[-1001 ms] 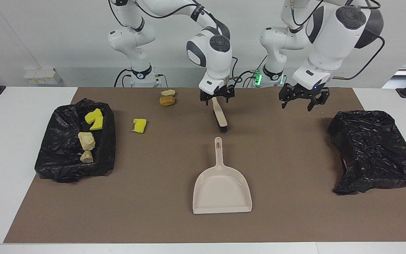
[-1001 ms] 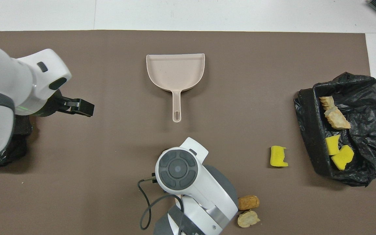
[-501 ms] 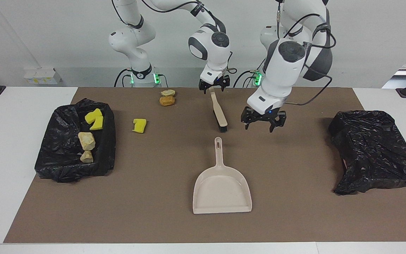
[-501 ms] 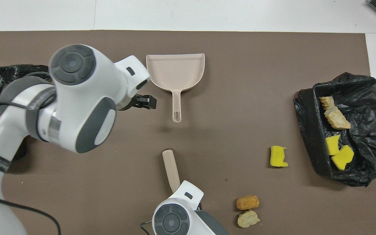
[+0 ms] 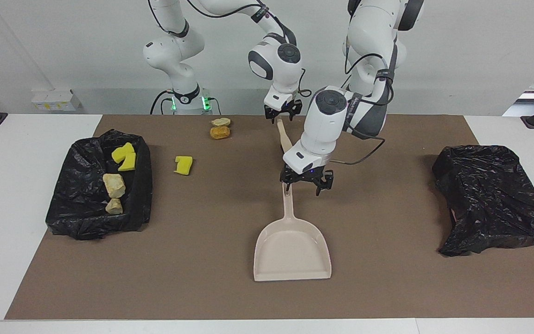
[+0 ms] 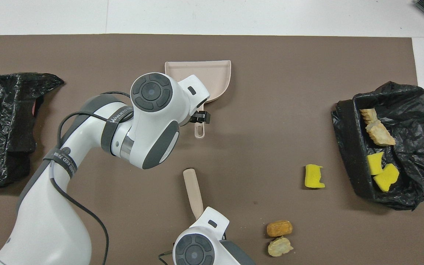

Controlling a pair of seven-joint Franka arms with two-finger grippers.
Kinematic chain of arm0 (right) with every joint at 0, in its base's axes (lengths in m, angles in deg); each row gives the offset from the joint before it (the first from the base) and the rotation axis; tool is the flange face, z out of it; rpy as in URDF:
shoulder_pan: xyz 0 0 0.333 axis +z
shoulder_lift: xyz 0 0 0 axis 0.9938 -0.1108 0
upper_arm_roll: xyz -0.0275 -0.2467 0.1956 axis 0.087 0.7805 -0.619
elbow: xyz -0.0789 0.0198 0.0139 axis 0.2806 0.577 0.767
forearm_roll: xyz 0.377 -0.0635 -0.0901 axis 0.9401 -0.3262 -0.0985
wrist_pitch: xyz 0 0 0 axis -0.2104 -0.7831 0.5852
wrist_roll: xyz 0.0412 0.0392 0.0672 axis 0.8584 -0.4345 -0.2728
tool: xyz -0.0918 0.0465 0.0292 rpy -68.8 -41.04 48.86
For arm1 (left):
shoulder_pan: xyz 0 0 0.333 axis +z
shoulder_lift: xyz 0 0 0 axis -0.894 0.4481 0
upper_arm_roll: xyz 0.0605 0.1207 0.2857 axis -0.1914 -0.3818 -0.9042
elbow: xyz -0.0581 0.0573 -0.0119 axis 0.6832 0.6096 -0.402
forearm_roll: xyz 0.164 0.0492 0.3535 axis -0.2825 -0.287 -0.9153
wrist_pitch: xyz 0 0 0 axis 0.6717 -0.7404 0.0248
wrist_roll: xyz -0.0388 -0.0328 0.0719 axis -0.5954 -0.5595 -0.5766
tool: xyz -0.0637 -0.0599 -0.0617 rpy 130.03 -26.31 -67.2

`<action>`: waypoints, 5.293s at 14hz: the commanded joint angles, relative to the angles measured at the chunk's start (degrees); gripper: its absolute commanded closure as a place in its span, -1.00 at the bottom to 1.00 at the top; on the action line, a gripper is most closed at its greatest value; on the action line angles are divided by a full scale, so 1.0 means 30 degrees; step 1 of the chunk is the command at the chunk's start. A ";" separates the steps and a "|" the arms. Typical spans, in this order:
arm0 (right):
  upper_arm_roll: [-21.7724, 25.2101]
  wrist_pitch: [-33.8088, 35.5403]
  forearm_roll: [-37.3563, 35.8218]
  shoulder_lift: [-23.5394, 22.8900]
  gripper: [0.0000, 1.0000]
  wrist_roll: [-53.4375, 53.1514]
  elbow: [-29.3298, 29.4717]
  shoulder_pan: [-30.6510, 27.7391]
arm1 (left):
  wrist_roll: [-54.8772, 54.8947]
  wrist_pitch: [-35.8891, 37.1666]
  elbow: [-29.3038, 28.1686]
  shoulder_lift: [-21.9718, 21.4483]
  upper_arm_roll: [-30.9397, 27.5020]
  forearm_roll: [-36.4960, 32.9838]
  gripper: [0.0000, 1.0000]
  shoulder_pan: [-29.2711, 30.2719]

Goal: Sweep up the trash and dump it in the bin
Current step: 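Grasp the dustpan with the left gripper and lift it toward the left bag, then lower the dustpan with the left gripper while the right gripper grasps the brush, then sweep the bread crumbs toward the dustpan with the right gripper's brush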

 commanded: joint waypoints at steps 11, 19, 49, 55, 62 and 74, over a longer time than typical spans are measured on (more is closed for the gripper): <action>0.0024 -0.0487 0.0229 0.2694 1.00 -0.9819 -0.1166 0.0682 | -0.3148 -0.1936 0.0615 0.1483 -0.0379 -0.0913 -0.34 -0.1175; 0.0023 0.2061 0.0461 0.3105 1.00 -2.0728 -0.1283 0.1033 | -0.2826 -0.2641 0.0527 0.1514 -0.0408 -0.1088 1.00 -0.0884; 0.0023 0.3647 0.6234 0.4218 1.00 -2.4670 -0.4091 -0.0871 | 3.1481 0.1174 -0.5881 -0.4606 -0.0526 -0.0942 1.00 0.4684; 0.0053 0.1799 0.6234 0.4015 1.00 -2.1711 -0.4740 -0.2449 | 3.1071 0.0465 -0.7588 -0.5605 -0.0467 -0.0942 1.00 0.3689; 0.0111 0.0832 0.2727 0.1470 1.00 -1.5386 -0.2344 -0.4938 | 3.0075 0.0289 -0.7646 -0.5664 -0.0467 -0.0942 1.00 0.3570; 0.0199 0.9702 -0.1056 0.0116 1.00 -0.6567 0.6014 -0.8544 | 2.6501 -0.0268 -0.8584 -0.5956 -0.0467 -0.0942 1.00 0.1286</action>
